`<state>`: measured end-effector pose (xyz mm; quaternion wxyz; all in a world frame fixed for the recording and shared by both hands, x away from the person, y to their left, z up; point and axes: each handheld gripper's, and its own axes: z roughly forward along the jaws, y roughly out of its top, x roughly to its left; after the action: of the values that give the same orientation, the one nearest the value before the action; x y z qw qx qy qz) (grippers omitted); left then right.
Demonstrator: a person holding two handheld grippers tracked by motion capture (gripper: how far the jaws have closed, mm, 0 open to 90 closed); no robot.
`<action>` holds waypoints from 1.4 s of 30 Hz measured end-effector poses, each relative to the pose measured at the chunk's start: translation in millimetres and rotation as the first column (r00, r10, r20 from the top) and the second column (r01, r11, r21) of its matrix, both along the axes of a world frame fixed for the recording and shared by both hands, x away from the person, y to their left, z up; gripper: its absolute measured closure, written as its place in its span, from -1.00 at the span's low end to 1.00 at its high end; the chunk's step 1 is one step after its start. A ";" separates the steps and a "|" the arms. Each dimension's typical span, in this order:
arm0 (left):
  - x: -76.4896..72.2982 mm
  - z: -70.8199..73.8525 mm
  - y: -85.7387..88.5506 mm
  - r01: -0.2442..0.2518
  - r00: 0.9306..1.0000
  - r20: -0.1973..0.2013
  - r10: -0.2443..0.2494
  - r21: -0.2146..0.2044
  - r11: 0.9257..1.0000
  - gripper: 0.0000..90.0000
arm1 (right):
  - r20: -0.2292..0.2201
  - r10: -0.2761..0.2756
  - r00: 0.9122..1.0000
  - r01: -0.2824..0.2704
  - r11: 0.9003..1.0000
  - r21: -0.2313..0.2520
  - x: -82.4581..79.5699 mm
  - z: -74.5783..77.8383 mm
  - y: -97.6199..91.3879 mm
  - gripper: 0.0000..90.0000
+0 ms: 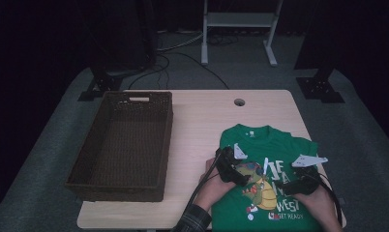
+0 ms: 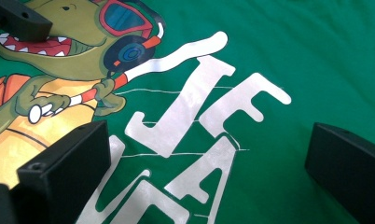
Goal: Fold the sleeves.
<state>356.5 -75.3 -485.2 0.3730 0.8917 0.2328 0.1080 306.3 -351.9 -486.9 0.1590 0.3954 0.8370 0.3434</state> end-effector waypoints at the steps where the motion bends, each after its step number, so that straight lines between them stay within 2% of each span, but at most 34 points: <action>1: -0.2 0.1 1.3 -0.001 1.000 -0.001 0.001 0.001 1.000 -1.00 | -0.001 0.002 1.000 -0.002 1.000 0.000 0.0 0.1 1.4 -1.00; 6: -0.3 0.1 9.6 -0.002 1.000 0.000 0.002 0.001 1.000 -1.00 | -0.024 0.003 1.000 -0.004 1.000 -0.017 1.4 3.2 8.6 -1.00; 10: -1.1 0.0 19.6 -0.013 1.000 0.000 0.013 0.000 1.000 -1.00 | -0.024 0.008 1.000 -0.008 1.000 0.002 1.4 5.9 10.3 -1.00; 26: -6.5 0.3 51.0 -0.035 0.999 -0.002 0.035 0.001 0.999 -1.00 | 0.006 0.019 1.000 -0.019 0.999 0.036 4.6 28.7 16.3 -1.00; 37: -10.2 0.4 66.5 -0.037 0.999 -0.001 0.037 0.003 0.999 -1.00 | 0.004 0.020 1.000 -0.020 0.999 0.042 11.3 38.3 17.5 -1.00; 42: -10.7 0.3 67.5 -0.041 0.999 0.000 0.041 0.001 0.999 -1.00 | 0.004 0.008 1.000 -0.008 0.999 0.054 18.4 39.7 13.8 -1.00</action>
<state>345.8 -7.8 -485.0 0.3702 0.8869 0.2510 0.1156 324.7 -338.0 -447.2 0.1485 0.3954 0.8288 0.3671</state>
